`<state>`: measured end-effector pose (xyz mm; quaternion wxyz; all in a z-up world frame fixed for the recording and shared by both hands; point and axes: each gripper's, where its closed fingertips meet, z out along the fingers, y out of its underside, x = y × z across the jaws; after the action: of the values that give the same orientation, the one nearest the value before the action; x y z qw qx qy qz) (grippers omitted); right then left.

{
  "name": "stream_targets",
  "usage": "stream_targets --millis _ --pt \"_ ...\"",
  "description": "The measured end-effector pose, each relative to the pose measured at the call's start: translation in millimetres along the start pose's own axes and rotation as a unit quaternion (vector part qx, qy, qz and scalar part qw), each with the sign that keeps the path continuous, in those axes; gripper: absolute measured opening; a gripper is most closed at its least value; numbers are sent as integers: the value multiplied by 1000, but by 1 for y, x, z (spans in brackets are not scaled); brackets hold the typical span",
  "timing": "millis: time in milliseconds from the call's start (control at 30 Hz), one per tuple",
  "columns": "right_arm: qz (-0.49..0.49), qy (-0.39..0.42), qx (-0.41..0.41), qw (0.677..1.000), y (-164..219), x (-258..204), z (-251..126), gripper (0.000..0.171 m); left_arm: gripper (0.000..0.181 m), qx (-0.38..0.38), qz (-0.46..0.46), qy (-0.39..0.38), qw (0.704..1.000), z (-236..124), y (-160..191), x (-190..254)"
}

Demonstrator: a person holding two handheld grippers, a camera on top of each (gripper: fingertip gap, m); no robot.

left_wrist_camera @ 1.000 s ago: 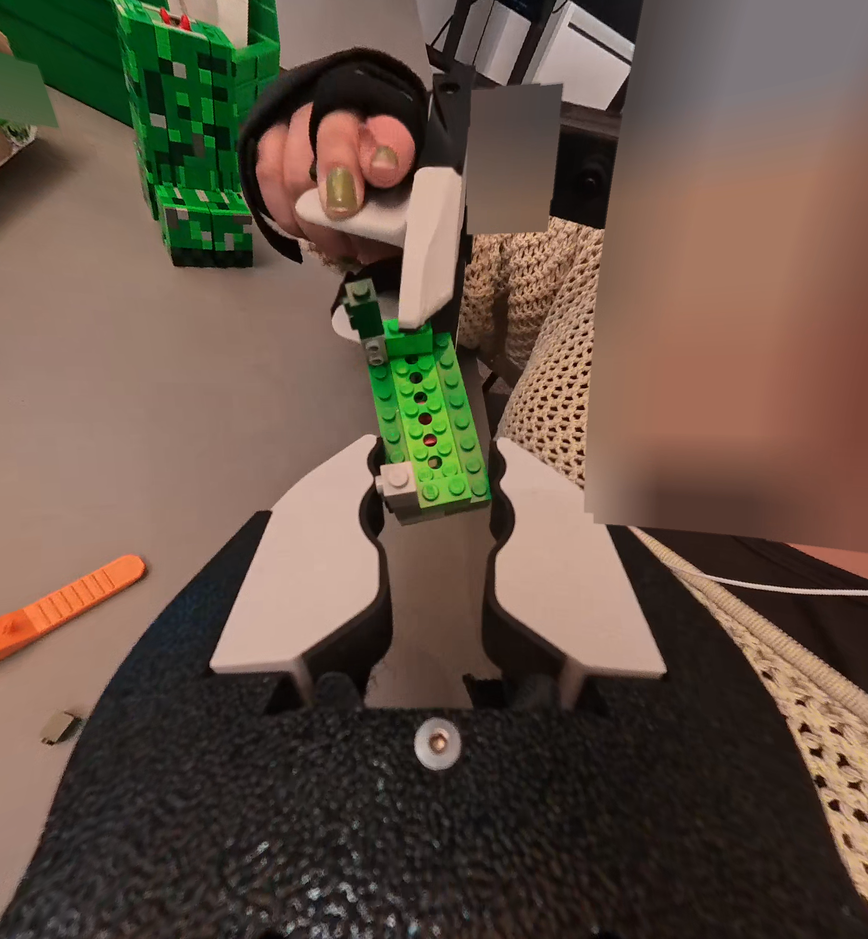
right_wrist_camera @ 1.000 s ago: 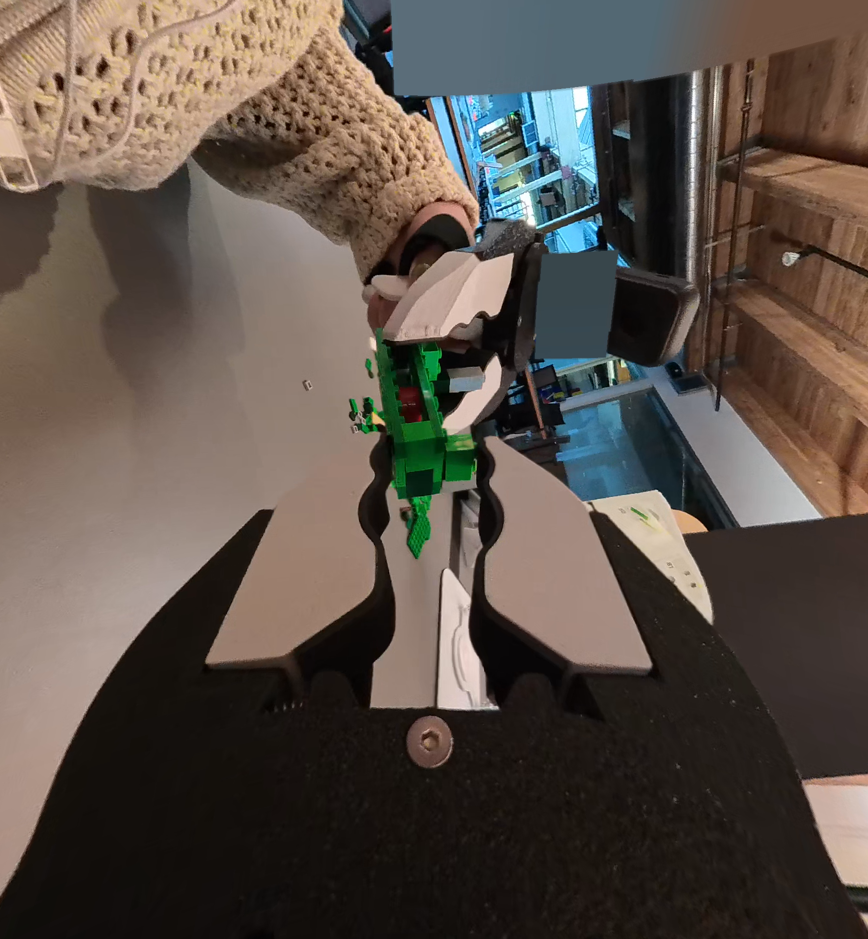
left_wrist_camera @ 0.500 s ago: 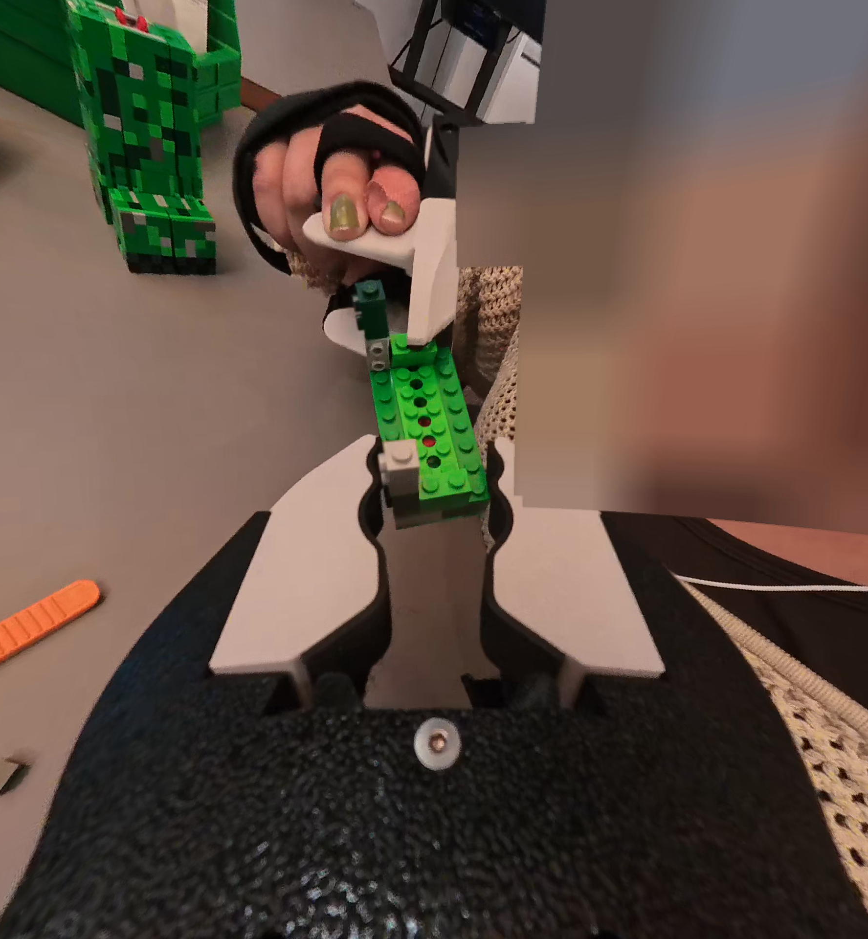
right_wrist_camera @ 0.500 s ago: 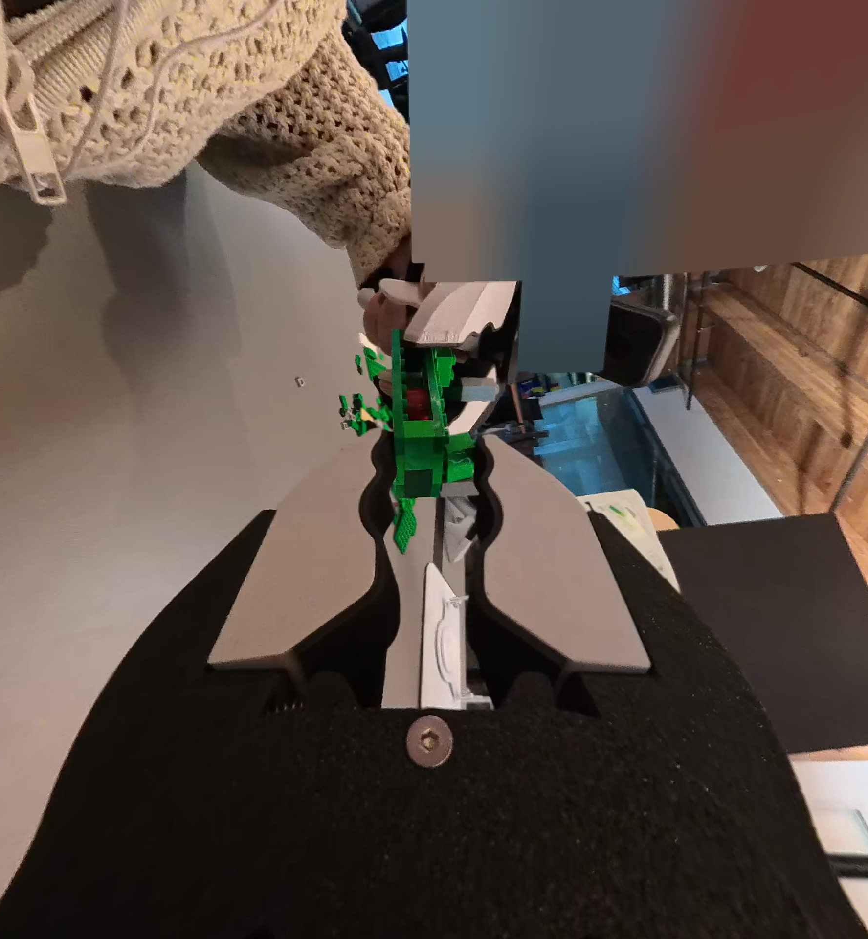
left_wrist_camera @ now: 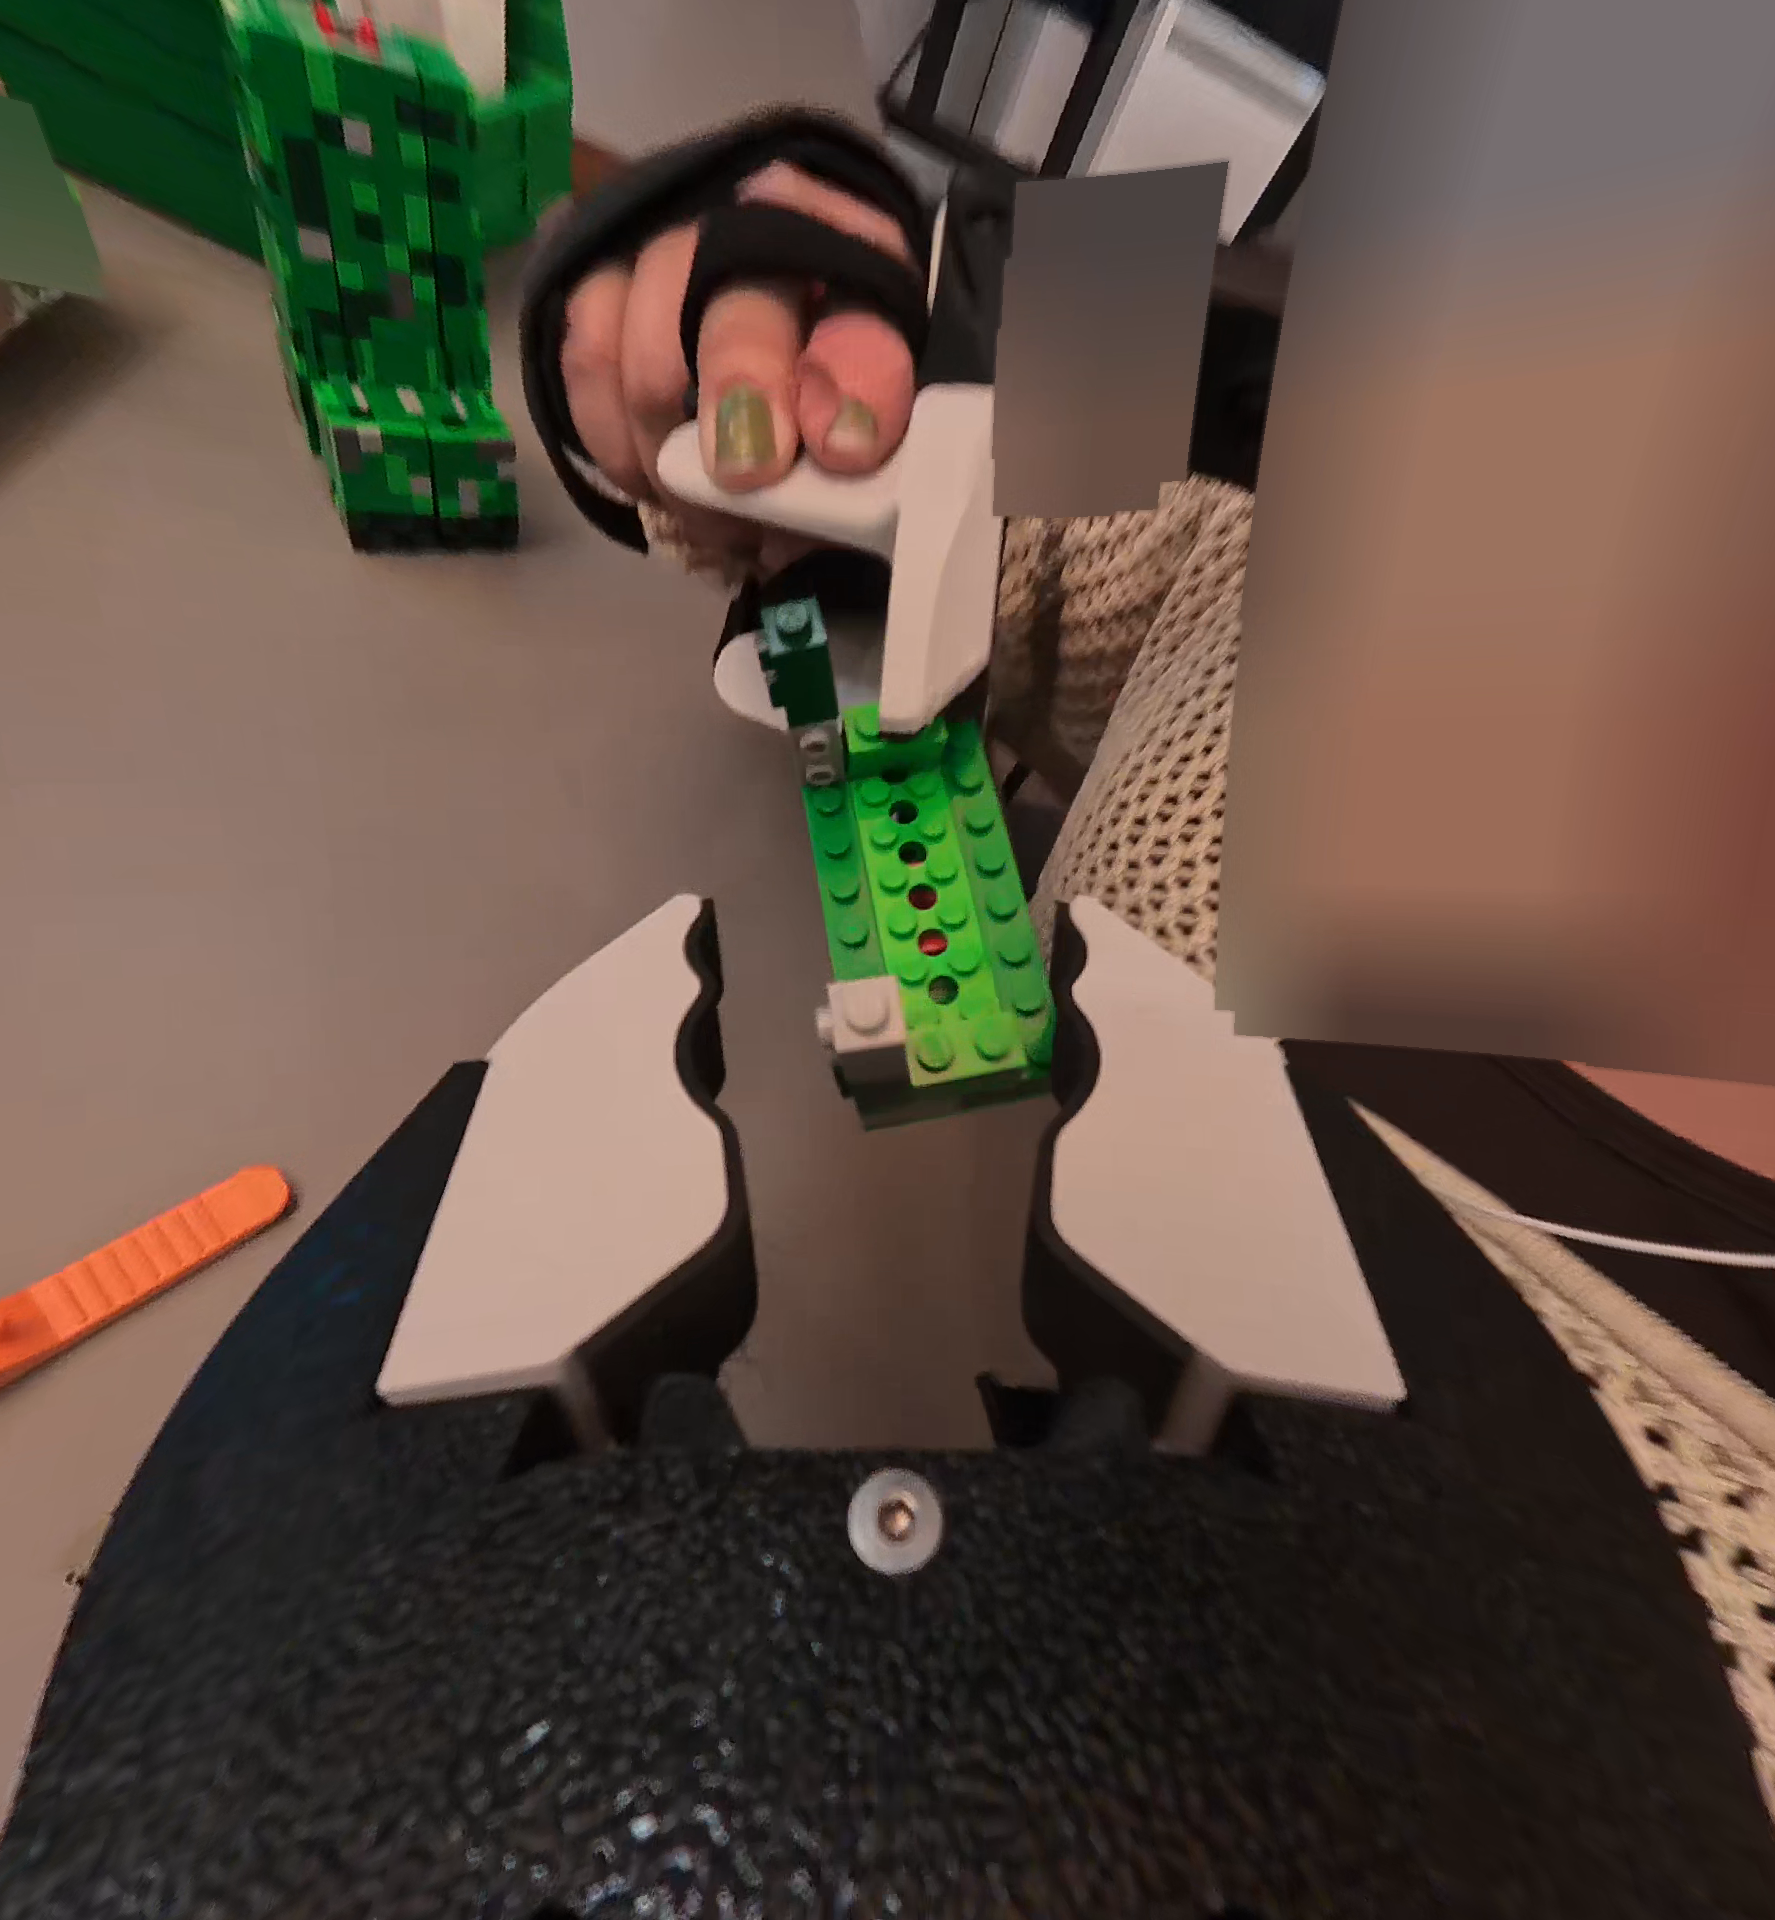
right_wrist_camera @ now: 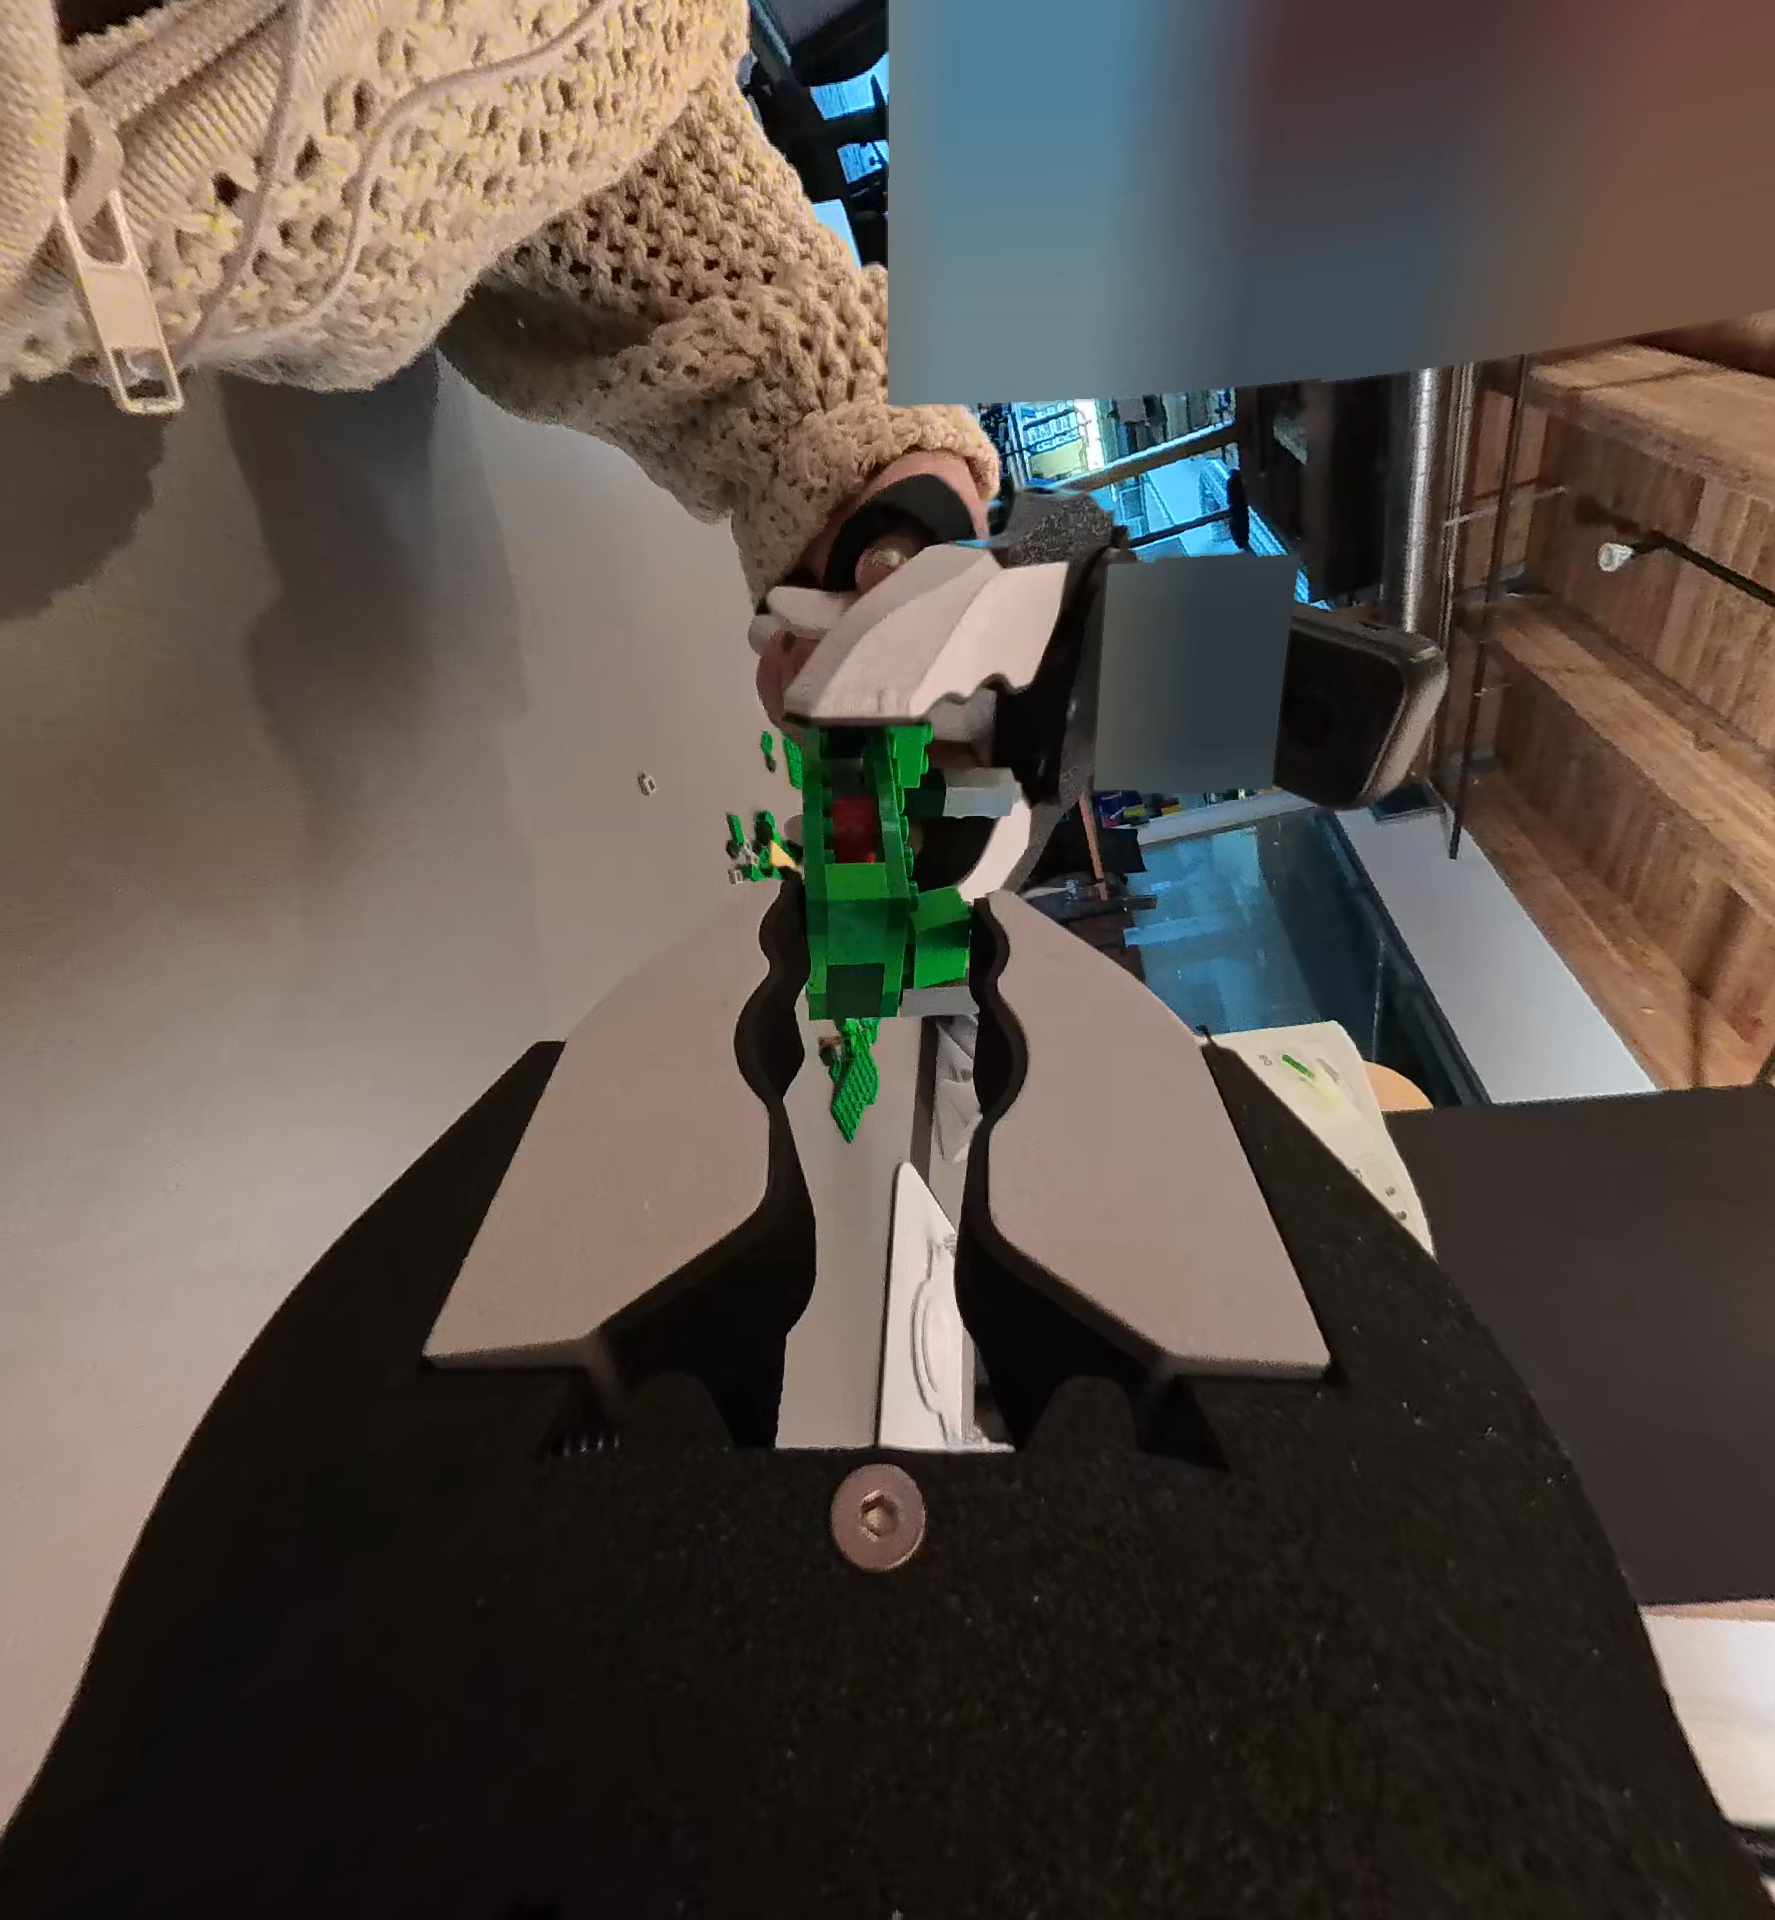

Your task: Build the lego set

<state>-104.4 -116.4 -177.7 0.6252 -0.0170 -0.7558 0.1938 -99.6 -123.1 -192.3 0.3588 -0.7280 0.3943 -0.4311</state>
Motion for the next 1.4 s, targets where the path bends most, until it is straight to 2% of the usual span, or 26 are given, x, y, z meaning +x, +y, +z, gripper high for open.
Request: stream_targets --millis 167,367,633,1000,1067,1100,1133,1233,1333,1400 --pt "-2 10 -8 1000 4 2 1 30 38 12 2 5 1000 0 -2 2" --pt "-11 53 -5 999 4 10 1 31 37 42 0 5 999 -4 -6 1" --pt "-36 21 -16 999 4 5 3 30 37 21 11 -7 1000 -3 -2 -1" --pt "-16 10 -37 999 8 2 4 29 37 21 -6 1 1000 -2 1 -4" --pt "-8 26 -31 999 11 2 4 30 37 31 -12 -1 999 -1 1 -8" --pt "-18 55 -27 998 11 5 2 38 37 33 -12 -6 999 -1 2 -10" --pt "-30 75 -28 996 13 7 -2 47 37 28 -9 -27 999 -1 4 -18" --pt "8 113 -43 993 31 5 -19 53 37 13 8 -105 994 -3 14 -47" --pt "121 154 -39 980 55 1 -33 52 37 -3 18 -182 983 6 22 -79" --pt "217 189 -30 957 74 1 -40 48 37 -30 16 -232 972 20 31 -105"
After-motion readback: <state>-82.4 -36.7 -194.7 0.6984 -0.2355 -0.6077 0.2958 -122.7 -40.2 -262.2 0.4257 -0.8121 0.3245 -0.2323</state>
